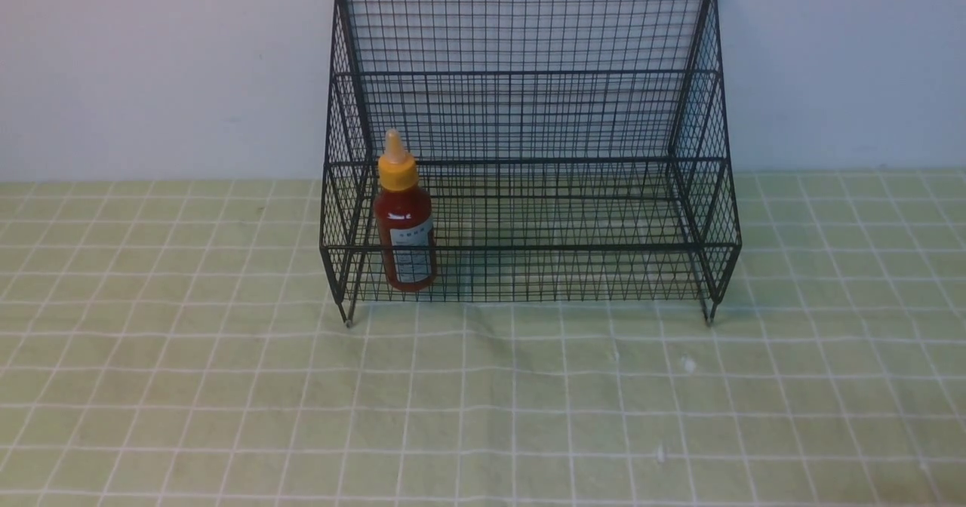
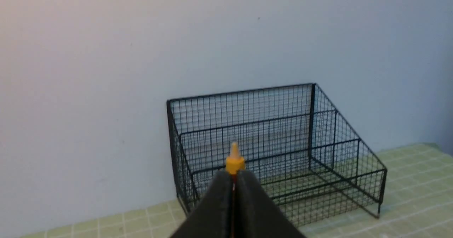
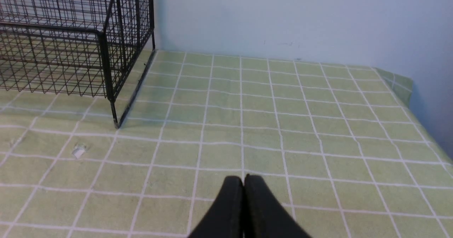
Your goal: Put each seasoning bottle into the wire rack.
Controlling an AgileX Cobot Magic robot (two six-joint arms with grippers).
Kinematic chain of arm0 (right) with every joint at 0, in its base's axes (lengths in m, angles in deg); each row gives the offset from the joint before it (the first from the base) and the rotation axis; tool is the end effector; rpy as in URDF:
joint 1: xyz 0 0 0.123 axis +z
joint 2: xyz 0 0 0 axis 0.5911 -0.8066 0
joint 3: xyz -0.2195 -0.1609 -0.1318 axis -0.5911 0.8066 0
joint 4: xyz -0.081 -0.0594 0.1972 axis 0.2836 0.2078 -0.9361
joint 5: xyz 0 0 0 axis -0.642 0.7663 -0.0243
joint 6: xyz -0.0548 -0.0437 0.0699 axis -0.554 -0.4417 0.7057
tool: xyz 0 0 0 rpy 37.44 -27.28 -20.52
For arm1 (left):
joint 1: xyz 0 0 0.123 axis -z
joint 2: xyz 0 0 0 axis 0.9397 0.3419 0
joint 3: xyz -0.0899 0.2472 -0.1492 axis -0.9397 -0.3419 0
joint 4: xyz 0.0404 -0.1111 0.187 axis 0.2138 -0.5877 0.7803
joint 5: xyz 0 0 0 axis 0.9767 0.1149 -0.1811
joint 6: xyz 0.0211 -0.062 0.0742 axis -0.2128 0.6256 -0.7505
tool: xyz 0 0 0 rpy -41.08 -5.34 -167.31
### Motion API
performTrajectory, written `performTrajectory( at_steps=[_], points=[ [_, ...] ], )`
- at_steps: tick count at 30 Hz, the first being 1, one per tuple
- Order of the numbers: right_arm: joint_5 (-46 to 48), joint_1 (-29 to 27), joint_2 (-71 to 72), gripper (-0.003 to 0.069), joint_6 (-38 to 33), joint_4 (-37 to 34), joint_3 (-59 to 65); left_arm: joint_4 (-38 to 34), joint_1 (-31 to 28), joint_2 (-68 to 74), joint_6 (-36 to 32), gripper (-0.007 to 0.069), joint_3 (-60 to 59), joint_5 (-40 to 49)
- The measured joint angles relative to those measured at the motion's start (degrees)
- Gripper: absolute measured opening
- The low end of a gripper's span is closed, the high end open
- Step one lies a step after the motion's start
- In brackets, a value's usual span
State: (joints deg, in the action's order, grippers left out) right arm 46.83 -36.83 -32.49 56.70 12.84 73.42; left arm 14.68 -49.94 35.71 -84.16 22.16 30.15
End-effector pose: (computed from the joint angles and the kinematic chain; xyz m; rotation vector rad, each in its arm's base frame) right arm 0.0111 -0.0060 0.1710 -0.0017 1.8745 -0.1001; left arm -0.0414 0.0130 0.3177 0.2785 1.4671 -0.2958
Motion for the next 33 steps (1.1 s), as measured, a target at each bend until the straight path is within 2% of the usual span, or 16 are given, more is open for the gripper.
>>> performTrajectory(
  at_steps=[5, 10, 14, 22, 33],
  points=[
    [0.0, 0.0, 0.0, -0.0013, 0.0, 0.0, 0.0, 3.0, -1.6, 0.0, 0.3, -0.0007, -10.0, -4.7],
    [0.0, 0.0, 0.0, -0.0013, 0.0, 0.0, 0.0, 3.1, -9.7, 0.0, 0.3, -0.0007, -20.7, -9.7],
    [0.0, 0.0, 0.0, -0.0013, 0.0, 0.0, 0.0, 2.9, -14.0, 0.0, 0.3, -0.0007, -26.3, -11.2],
    [0.0, 0.0, 0.0, -0.0013, 0.0, 0.0, 0.0, 4.0, -14.7, 0.1, 0.3, -0.0007, -33.0, -11.3],
    [0.0, 0.0, 0.0, -0.0013, 0.0, 0.0, 0.0, 4.0, -14.7, 0.1, 0.3, -0.0007, -33.0, -11.0]
  ],
)
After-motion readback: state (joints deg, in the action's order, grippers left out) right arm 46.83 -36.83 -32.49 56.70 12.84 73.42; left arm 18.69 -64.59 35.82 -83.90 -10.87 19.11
